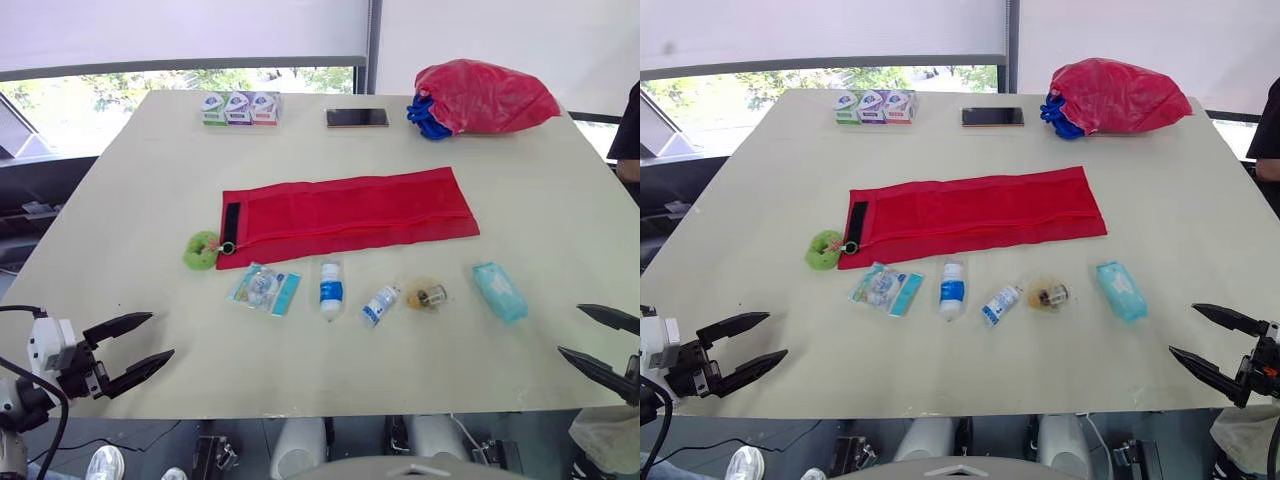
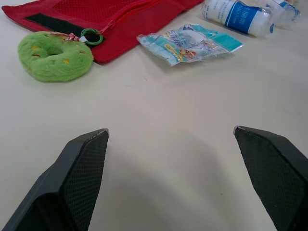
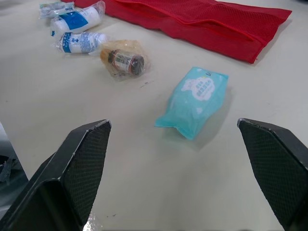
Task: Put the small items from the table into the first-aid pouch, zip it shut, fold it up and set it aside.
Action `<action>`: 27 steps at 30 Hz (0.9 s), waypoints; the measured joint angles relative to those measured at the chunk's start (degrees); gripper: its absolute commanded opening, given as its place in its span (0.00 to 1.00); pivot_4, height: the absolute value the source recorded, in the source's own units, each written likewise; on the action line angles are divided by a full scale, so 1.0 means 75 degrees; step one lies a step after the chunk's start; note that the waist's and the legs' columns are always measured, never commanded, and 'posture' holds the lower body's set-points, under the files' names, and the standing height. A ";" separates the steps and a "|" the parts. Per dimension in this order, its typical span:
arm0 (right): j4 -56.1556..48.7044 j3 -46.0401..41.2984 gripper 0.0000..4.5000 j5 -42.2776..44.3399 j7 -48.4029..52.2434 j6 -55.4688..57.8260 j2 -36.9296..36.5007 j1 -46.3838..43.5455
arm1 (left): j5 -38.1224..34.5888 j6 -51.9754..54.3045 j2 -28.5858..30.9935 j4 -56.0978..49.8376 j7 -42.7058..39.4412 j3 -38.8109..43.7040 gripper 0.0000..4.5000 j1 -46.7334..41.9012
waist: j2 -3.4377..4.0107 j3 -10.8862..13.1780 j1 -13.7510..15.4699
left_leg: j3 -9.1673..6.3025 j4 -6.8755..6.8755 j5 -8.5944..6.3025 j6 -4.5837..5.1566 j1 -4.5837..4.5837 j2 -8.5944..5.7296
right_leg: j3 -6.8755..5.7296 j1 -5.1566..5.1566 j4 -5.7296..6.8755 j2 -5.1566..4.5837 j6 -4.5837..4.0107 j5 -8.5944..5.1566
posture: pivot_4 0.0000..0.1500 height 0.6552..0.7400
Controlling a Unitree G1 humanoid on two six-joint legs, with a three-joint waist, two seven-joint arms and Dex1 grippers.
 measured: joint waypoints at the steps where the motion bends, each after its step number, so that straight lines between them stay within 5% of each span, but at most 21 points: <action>1: 0.0000 0.0000 1.00 0.0000 0.0000 0.0000 0.0000 0.0000 | 0.0000 0.0000 0.0000 0.0000 0.0000 0.0000 0.99 0.0000 | 0.0000 0.0000 -0.0001 | 0.0000 0.0000 0.0000 0.0000 0.0000 0.0000 | 0.0000 0.0000 0.0000 0.0000 0.0000 0.0000 | 1.00 1.00; 13: -0.0397 -0.0011 1.00 0.0079 -0.0263 0.0178 0.0155 -0.0065 | -0.0132 -0.1012 0.0471 0.2134 -0.0068 -0.0661 0.99 -0.0916 | 0.0000 -0.0003 -0.0006 | 0.0011 -0.0004 -0.0001 0.0002 0.0000 0.0000 | -0.0003 -0.0008 0.0002 -0.0006 0.0001 0.0001 | 1.00 1.00; 27: -0.2323 0.0163 1.00 0.0583 -0.0959 0.1056 0.0154 -0.0204 | -0.0227 0.0883 0.0468 0.0037 0.0139 -0.1045 0.99 -0.1187 | -0.0002 -0.0004 -0.0010 | 0.0016 -0.0008 -0.0001 0.0003 -0.0002 -0.0001 | 0.0001 -0.0004 0.0003 0.0007 0.0007 0.0005 | 1.00 1.00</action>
